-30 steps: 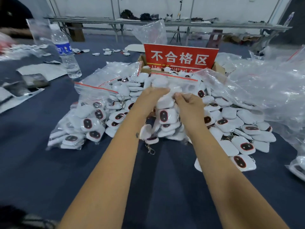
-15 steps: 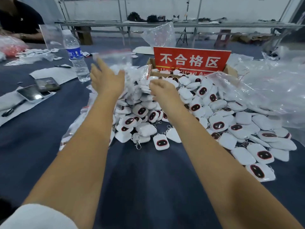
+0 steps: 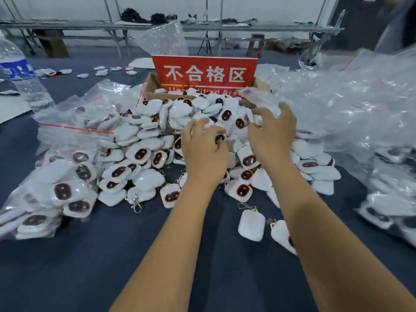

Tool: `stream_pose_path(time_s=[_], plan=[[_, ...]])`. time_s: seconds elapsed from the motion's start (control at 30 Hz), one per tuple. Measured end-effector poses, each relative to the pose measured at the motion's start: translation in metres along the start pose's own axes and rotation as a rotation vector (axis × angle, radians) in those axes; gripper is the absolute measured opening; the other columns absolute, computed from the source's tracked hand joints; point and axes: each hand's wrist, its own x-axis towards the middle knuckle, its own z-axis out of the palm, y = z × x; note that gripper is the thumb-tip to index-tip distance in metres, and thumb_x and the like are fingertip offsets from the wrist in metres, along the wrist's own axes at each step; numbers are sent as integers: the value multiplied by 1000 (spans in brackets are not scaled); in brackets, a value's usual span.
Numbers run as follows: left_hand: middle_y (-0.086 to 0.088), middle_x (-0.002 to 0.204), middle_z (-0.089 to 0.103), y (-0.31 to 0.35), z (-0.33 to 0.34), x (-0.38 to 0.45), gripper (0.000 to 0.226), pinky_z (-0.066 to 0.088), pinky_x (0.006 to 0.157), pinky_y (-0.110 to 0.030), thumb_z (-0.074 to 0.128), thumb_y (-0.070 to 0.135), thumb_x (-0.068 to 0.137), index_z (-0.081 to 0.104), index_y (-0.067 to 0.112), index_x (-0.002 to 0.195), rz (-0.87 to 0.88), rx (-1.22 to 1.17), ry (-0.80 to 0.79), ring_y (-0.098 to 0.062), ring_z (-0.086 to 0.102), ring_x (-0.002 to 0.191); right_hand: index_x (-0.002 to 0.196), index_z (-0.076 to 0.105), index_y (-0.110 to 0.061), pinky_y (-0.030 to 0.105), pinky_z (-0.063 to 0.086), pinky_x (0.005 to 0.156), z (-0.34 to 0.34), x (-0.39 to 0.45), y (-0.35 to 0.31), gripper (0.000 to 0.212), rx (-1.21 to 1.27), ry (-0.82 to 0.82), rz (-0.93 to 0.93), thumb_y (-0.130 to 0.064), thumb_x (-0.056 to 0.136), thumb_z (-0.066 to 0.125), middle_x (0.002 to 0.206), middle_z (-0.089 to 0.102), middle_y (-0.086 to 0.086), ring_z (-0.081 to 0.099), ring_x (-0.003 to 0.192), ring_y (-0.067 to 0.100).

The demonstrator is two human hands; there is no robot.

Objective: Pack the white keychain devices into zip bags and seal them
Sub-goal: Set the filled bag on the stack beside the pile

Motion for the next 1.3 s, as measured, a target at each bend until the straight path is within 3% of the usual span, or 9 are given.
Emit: stream_pose_path(time_s=[0.13,0.3,0.47,0.53,0.6,0.8,1.0,1.17,1.3], plan=[[6,116,57,15,15,-10,27,37,108,-36,51,2,87,71,18,94,-132,-386,-118,-16,49,119,141,50,-36,53,2,121,-11,16,27,49,-99,-111,153,-27,93,53,165,-1,11,-1,151,33],[18,103,58,10,16,-22,31,39,99,-25,50,-1,88,70,22,88,-109,-427,-147,-12,52,114,122,61,-16,50,22,111,-13,25,32,36,-148,-89,181,-20,90,46,142,48,4,32,135,30],[16,96,69,16,7,-22,25,46,85,-14,55,11,94,71,30,93,-228,-728,-97,0,63,96,126,61,-21,22,39,100,-9,0,7,37,279,285,-126,-7,92,53,115,60,-9,56,107,6],[9,109,70,16,2,-19,18,51,87,-18,58,24,97,68,26,112,-306,-886,-141,-3,67,98,126,56,-31,5,41,77,-2,-18,-6,46,542,174,-196,-3,89,56,89,57,-15,55,80,-4],[5,126,65,15,-2,-18,37,53,90,-23,59,44,91,55,34,126,-396,-999,-207,-2,68,100,131,45,-37,9,44,70,6,-33,-13,60,665,-24,-167,-3,85,63,79,57,-13,56,72,-2],[-4,136,58,7,-9,-11,76,50,100,-51,71,42,81,31,40,145,-532,-1099,-171,-22,64,116,121,60,-15,33,47,82,15,-47,-6,36,353,-288,-299,-19,85,62,101,57,-1,53,97,16],[0,136,57,-6,-15,-7,60,51,100,-48,64,7,92,42,30,143,-360,-950,23,-21,60,120,121,56,-23,23,39,100,6,-54,-13,42,611,-137,-271,-34,81,61,122,48,-11,44,118,8],[19,127,61,1,-24,-10,45,43,109,-31,55,2,93,59,35,124,-58,-670,172,5,52,123,101,67,-21,23,51,73,-3,-46,-17,8,862,-180,-126,-25,94,63,89,69,0,63,77,4],[-8,147,47,6,-27,-14,44,27,115,-46,49,24,100,44,16,143,353,-278,517,-6,35,137,95,71,-12,32,59,69,-2,-43,-21,16,1160,-313,64,-4,96,57,78,74,1,71,70,13]])
